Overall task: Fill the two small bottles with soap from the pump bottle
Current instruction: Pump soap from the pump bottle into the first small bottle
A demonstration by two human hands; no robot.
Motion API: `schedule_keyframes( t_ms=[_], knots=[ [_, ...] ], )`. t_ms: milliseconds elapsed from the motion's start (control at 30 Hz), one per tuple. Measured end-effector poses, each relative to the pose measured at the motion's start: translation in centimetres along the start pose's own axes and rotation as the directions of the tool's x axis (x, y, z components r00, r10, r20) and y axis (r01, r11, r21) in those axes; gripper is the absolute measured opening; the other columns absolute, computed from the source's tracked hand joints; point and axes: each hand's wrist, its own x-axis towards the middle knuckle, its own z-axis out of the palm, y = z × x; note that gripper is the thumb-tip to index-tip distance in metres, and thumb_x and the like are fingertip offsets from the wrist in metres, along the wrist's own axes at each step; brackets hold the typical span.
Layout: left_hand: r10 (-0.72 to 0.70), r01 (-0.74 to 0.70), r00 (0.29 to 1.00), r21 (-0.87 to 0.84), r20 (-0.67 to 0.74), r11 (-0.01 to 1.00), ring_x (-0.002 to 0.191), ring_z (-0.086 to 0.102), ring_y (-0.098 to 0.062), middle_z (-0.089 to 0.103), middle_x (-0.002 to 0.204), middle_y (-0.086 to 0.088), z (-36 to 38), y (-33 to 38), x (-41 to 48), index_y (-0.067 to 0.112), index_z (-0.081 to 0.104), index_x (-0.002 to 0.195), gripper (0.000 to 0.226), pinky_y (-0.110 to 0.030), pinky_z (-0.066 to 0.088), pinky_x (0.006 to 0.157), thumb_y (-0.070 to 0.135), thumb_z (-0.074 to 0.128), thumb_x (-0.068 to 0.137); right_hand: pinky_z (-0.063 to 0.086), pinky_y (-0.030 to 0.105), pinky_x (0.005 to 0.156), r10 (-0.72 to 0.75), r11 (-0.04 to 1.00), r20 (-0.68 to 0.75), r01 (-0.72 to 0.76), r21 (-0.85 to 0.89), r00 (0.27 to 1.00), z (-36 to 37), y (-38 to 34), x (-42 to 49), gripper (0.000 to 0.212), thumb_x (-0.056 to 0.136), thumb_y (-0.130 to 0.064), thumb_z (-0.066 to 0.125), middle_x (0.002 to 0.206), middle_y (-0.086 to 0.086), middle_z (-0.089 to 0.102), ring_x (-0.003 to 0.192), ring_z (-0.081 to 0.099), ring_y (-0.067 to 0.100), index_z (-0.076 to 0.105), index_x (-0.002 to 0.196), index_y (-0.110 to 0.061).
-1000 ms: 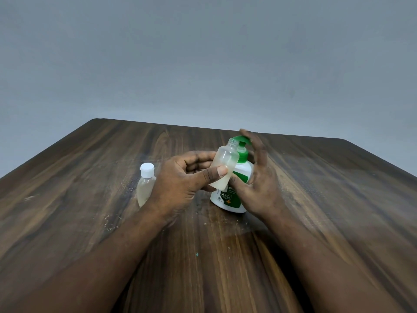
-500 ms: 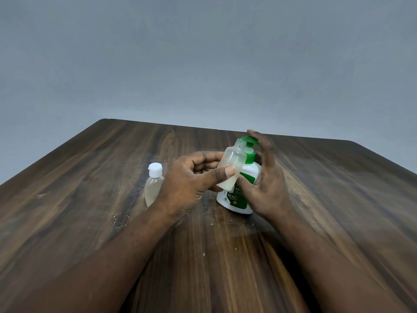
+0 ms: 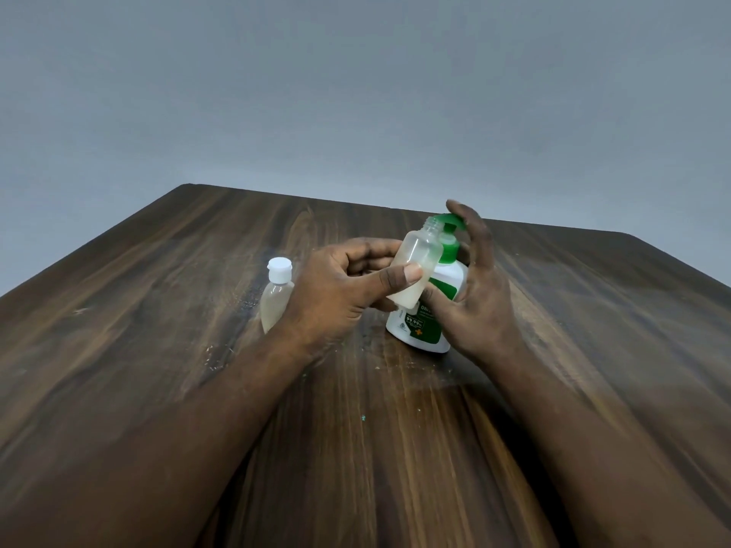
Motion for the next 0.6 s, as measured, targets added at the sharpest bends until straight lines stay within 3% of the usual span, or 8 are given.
schedule_keyframes(
  t_ms=[267,467,600],
  knots=[
    [-0.001,0.0,1.0,0.023,0.015,1.0,0.092,0.08,-0.023,0.082,0.101,-0.004,-0.17,-0.15,-0.09,0.014,0.074,0.115,0.041,-0.032,0.065,0.072,0.026,0.081,0.077,0.06,0.044,0.093,-0.001,0.999,-0.02,0.002,0.038,1.0,0.02,-0.52,0.07,0.077,0.084,-0.034,0.082,0.129,-0.01,0.066,0.117,0.068,0.009,0.039,0.147,-0.035],
    [0.005,-0.005,1.0,0.001,-0.006,1.0,0.091,0.08,-0.021,0.082,0.101,-0.004,0.17,-0.02,-0.07,0.015,0.074,0.114,0.038,-0.028,0.063,0.069,0.024,0.08,0.078,0.062,0.048,0.091,-0.003,1.0,-0.008,0.003,-0.004,1.0,0.06,-0.07,-0.06,0.096,0.086,-0.023,0.088,0.135,-0.004,0.066,0.115,0.07,0.017,0.029,0.159,-0.04],
    [0.006,-0.006,1.0,0.008,-0.008,1.0,0.093,0.08,-0.023,0.082,0.101,-0.005,0.05,-0.09,-0.03,0.015,0.074,0.115,0.039,-0.031,0.065,0.072,0.026,0.08,0.079,0.063,0.047,0.086,0.001,1.0,-0.002,-0.001,0.009,1.0,0.05,-0.08,-0.06,0.095,0.087,-0.02,0.086,0.131,-0.002,0.068,0.107,0.072,0.016,0.028,0.16,-0.036]
  ],
)
